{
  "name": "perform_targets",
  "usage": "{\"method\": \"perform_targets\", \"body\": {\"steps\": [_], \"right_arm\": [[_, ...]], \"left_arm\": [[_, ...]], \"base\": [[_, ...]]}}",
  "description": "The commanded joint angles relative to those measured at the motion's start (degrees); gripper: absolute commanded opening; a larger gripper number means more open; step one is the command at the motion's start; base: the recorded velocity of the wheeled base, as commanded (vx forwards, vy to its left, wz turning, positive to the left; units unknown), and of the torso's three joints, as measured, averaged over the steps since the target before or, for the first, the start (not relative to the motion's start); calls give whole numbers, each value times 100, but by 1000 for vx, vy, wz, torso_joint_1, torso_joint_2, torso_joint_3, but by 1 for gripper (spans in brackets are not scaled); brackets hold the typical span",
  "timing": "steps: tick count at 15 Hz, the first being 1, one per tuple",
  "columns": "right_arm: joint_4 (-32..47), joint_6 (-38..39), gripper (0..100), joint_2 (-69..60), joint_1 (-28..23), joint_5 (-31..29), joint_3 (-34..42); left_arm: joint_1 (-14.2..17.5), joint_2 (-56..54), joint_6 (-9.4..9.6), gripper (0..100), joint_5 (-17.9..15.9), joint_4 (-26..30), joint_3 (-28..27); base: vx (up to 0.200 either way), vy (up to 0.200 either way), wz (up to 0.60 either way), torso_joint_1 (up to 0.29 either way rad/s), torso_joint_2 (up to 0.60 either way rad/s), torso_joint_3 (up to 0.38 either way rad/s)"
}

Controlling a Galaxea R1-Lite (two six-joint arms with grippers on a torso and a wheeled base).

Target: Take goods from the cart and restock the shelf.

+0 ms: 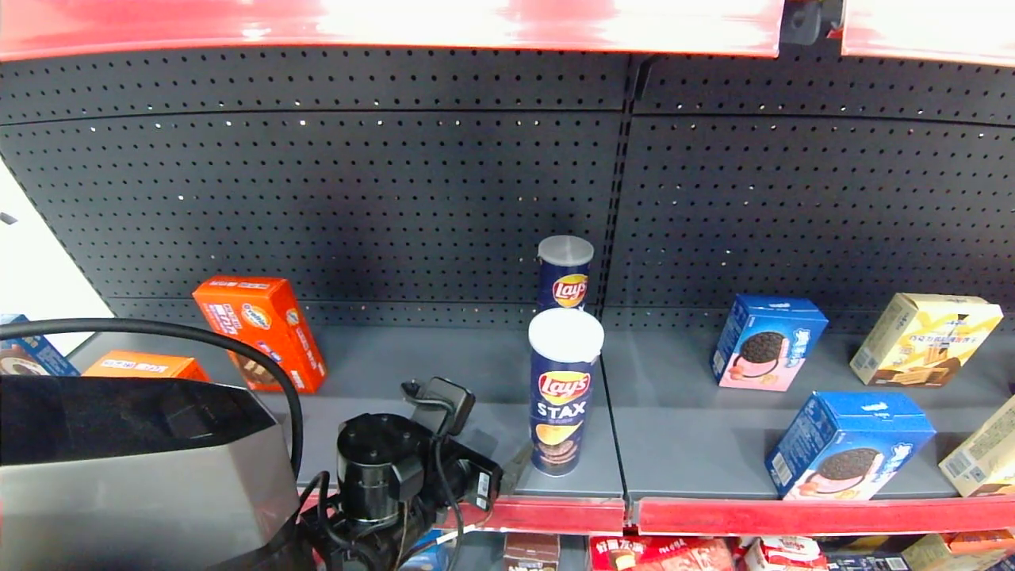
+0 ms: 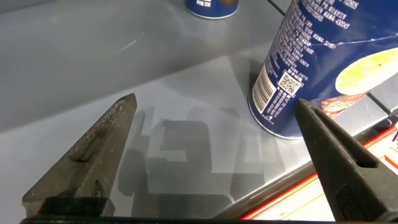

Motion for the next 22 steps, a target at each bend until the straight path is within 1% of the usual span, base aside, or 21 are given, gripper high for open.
{"method": "perform_targets", "body": {"steps": [1,3,4,5,6,8,9,10,12,13,14,15,16,17,18,19,20,21,22], "right_arm": [[-1,-3,100,12,1,-1,7],[-1,-3,100,3,1,-1,-2],[-1,-3,100,3,10,-1,-11],[-1,-3,100,3,72,-1,7],[-1,-3,100,12,89,-1,7],[8,-3,100,21,107,-1,7],[8,-3,100,29,116,-1,7],[-1,-3,100,109,186,-1,-28],[-45,-3,100,276,283,-1,-55],[-150,-3,100,381,309,-1,-55],[-265,-3,100,460,309,-1,-55],[-273,-3,100,469,309,-1,-46],[-432,-3,100,592,353,-1,-46],[-475,-3,100,627,379,8,-37],[-607,-3,100,733,485,-1,-19],[-722,14,100,820,555,-1,7],[-809,49,100,882,625,-1,16],[-827,251,100,979,669,8,-2],[-827,383,100,1058,678,8,-11]], "left_arm": [[-6,-3,-12,100,1,-6,3],[152,-82,-3,100,10,-23,170],[328,-161,5,100,1,-50,302],[556,-469,5,100,1,-23,434],[653,-601,5,100,1,-23,460],[1154,-1216,-3,100,1,-23,689],[1198,-1321,-3,100,1,-23,706],[1330,-1761,5,100,98,21,812],[1338,-2192,102,100,590,390,891],[1303,-2596,128,100,1038,873,926],[1224,-2983,128,100,1231,1251,987],[1224,-3018,128,100,1231,1286,996],[1180,-3949,120,100,1266,1963,1067],[1198,-4248,111,100,1310,2218,1075],[1242,-4916,67,100,1513,2745,1137],[1435,-5180,-65,100,1688,2807,1304],[1646,-5356,-135,100,1882,2798,1559],[1866,-5698,-144,100,1961,2815,1901],[2050,-6191,-109,100,1970,2868,2288]], "base": [[0,0,0,0,0,0],[0,0,0,0,0,0],[0,0,0,0,0,0],[0,0,0,0,0,0],[0,0,0,0,0,0],[0,0,0,0,0,0],[0,0,0,0,0,0],[0,0,0,0,0,0],[0,0,0,0,0,0],[0,0,0,0,0,0],[0,0,0,0,0,0],[0,0,0,0,0,0],[0,0,0,0,0,0],[0,0,0,0,0,0],[0,0,0,0,0,0],[0,0,0,0,0,0],[0,0,0,0,0,0],[0,0,0,0,0,0],[0,0,0,0,0,0]]}}
